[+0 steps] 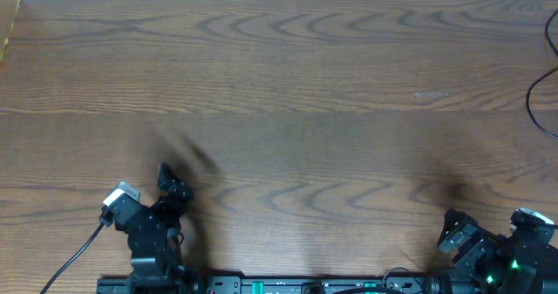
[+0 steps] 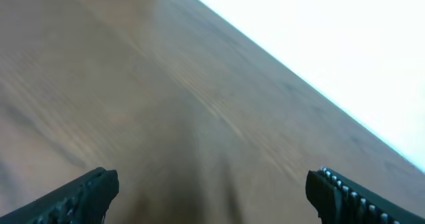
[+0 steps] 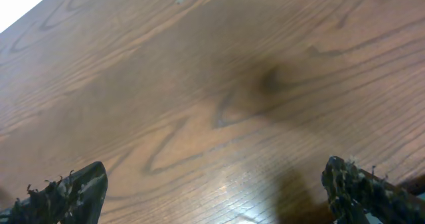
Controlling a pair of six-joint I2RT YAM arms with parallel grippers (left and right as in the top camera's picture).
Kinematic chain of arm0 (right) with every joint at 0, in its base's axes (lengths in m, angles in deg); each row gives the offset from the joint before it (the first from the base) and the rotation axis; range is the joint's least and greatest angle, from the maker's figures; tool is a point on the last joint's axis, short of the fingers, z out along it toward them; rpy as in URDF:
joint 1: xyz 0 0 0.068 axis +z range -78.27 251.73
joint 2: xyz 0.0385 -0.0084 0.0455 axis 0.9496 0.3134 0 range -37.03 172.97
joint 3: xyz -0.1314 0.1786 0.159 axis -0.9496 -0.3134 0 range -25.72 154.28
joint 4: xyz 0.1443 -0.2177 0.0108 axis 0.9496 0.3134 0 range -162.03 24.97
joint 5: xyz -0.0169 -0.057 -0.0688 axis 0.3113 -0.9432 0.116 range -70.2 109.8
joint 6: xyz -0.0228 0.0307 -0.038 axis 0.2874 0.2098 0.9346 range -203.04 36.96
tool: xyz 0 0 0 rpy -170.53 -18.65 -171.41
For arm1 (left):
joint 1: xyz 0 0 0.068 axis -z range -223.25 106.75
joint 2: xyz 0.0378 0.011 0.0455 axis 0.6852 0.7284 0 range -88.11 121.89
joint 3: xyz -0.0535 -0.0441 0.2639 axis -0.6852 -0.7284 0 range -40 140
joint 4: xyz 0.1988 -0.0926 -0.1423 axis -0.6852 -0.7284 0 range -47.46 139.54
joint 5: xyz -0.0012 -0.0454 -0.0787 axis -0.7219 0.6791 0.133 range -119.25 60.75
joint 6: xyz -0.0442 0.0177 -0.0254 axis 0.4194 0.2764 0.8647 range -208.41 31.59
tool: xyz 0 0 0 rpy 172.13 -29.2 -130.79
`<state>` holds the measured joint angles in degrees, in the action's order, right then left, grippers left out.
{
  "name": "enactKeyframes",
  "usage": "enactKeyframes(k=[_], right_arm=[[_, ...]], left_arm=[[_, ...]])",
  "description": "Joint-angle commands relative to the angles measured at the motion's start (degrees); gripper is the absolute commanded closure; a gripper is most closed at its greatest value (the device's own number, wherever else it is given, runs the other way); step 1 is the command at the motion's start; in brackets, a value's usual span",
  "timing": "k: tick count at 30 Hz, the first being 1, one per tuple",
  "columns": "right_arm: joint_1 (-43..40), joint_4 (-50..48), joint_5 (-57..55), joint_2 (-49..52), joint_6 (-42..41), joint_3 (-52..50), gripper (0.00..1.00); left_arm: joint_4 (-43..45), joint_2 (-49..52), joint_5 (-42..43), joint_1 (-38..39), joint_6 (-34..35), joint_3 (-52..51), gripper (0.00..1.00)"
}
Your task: Untangle cables
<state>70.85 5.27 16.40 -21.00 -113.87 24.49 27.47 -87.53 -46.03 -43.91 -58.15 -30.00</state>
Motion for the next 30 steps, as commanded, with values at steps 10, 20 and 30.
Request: enactKeyframes(k=[10,20,30], right_arm=[[0.24,0.07,-0.07,-0.15,-0.44,-0.26,0.01],[0.24,0.07,-0.07,-0.15,-0.44,-0.26,0.01],[0.24,0.07,-0.07,-0.15,-0.44,-0.26,0.01]], left_arm=[[21.24,-0.48,-0.46,-0.28,0.48,-9.77,0.05],[19.12,-0.48,1.81,-0.28,-6.08,-9.77,0.05],[19.12,-0.48,1.97,-0.28,-20.55,-9.77,0.05]])
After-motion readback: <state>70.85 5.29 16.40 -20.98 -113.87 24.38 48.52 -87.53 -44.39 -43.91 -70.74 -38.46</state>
